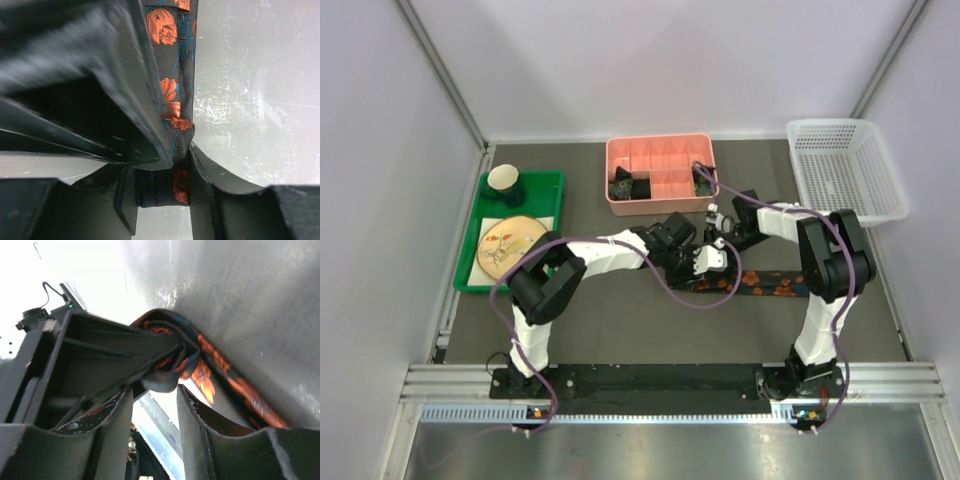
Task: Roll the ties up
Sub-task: Roll the tie at the center of the board.
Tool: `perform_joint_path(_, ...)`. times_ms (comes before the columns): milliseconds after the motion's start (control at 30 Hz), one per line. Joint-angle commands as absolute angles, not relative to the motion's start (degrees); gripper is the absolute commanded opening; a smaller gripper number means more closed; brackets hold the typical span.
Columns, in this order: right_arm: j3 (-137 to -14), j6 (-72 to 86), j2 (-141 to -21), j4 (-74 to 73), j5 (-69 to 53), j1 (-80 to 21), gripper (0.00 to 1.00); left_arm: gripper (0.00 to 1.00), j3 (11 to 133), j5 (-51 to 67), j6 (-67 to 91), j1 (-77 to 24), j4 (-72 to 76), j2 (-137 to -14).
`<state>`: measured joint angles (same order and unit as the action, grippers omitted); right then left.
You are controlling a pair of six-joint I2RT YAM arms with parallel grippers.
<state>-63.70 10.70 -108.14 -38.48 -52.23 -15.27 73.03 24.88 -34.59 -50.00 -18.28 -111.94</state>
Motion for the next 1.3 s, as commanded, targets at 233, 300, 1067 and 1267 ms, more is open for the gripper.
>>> perform_joint_path(233,-63.3,10.1,-111.7,-33.0,-48.5,-17.4,0.00,0.13,73.2,21.0,-36.1,-50.6,-27.4,-117.6)
perform_joint_path(300,-62.8,8.9,-111.2,-33.4,-46.7,-17.4,0.00,0.25,73.0,21.0,-35.3,-50.5,-26.9,-117.2)
perform_joint_path(1067,-63.4,7.7,-112.9,-35.7,-23.6,-17.1,0.00,0.73,56.0,43.1,-17.1,-42.2,18.1,-108.3)
perform_joint_path(1267,-64.0,8.3,-114.0,-35.2,-24.5,-17.1,0.00,0.74,57.8,43.3,-17.0,-43.0,22.1,-111.9)
